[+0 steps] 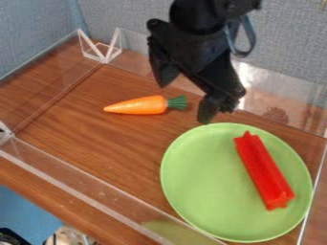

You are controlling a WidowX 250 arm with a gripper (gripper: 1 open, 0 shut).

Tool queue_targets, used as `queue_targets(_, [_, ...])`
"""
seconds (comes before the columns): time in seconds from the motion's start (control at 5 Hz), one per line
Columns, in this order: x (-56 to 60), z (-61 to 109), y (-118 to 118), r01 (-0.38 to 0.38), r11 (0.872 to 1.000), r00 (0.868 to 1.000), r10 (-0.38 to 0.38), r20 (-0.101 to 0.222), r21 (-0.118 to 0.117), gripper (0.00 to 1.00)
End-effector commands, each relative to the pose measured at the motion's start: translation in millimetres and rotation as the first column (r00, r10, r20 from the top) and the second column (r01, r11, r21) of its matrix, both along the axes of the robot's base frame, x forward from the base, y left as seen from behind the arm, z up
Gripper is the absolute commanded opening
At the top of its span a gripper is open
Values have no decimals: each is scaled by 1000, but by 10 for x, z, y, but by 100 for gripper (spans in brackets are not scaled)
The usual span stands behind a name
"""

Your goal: Put the carrot on the green plate

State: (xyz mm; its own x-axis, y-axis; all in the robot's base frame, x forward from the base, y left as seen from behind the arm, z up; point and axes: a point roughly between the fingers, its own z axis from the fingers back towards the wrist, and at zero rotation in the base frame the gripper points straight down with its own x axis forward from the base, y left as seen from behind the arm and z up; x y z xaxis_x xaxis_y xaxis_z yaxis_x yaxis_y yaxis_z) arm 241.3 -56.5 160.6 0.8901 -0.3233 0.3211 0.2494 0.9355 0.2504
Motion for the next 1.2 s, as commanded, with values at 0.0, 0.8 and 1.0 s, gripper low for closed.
queue_targets(0.0, [50, 60, 39, 10, 1000, 1000, -9, 23, -25, 100])
queue_targets(0.8, [328, -91, 339, 136, 991, 989, -136, -59, 0, 100])
queue_targets(1.0, [460, -139, 622, 341, 940, 937, -337, -96, 24, 100])
